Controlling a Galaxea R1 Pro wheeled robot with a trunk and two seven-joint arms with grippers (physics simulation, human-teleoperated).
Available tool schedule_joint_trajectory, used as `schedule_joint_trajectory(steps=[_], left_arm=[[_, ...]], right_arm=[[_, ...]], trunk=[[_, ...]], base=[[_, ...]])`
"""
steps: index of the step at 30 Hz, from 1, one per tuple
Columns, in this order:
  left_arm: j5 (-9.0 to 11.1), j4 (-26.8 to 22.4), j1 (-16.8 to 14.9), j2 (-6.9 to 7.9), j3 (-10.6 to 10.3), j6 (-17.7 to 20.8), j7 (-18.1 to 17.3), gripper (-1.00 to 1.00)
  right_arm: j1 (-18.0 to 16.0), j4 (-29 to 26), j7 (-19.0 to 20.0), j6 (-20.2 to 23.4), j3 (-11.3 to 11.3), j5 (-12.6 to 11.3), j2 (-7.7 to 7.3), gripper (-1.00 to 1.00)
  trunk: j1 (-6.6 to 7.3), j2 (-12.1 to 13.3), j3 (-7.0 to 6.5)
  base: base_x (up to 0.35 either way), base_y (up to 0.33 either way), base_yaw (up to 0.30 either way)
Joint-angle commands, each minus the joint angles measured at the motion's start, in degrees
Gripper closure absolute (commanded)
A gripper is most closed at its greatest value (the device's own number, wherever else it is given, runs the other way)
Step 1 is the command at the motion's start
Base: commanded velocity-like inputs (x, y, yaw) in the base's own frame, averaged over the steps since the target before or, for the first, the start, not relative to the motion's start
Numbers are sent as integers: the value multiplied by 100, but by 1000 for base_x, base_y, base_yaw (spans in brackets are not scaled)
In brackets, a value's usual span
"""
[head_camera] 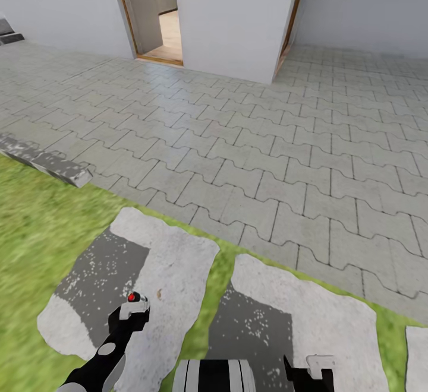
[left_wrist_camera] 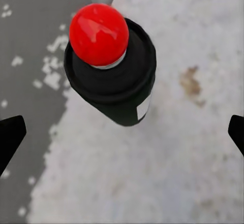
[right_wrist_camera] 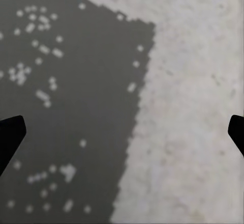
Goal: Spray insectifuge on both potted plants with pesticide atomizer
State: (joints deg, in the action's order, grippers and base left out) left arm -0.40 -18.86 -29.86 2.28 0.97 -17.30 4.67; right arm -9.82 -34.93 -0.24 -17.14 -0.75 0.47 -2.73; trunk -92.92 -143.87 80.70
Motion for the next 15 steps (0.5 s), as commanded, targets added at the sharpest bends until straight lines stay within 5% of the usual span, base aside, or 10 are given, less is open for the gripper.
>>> schedule_joint_trajectory(steps=[1, 15], left_arm=[[-5, 5, -2, 0, 9, -19, 7, -100], [6, 5, -2, 1, 11, -19, 7, -100]], right_arm=[[-2, 3, -2, -17, -4, 5, 1, -100], [-2, 3, -2, -17, -4, 5, 1, -100]], trunk=[[1, -1, 3], [1, -1, 3]], base=[[27, 0, 0], [23, 0, 0]])
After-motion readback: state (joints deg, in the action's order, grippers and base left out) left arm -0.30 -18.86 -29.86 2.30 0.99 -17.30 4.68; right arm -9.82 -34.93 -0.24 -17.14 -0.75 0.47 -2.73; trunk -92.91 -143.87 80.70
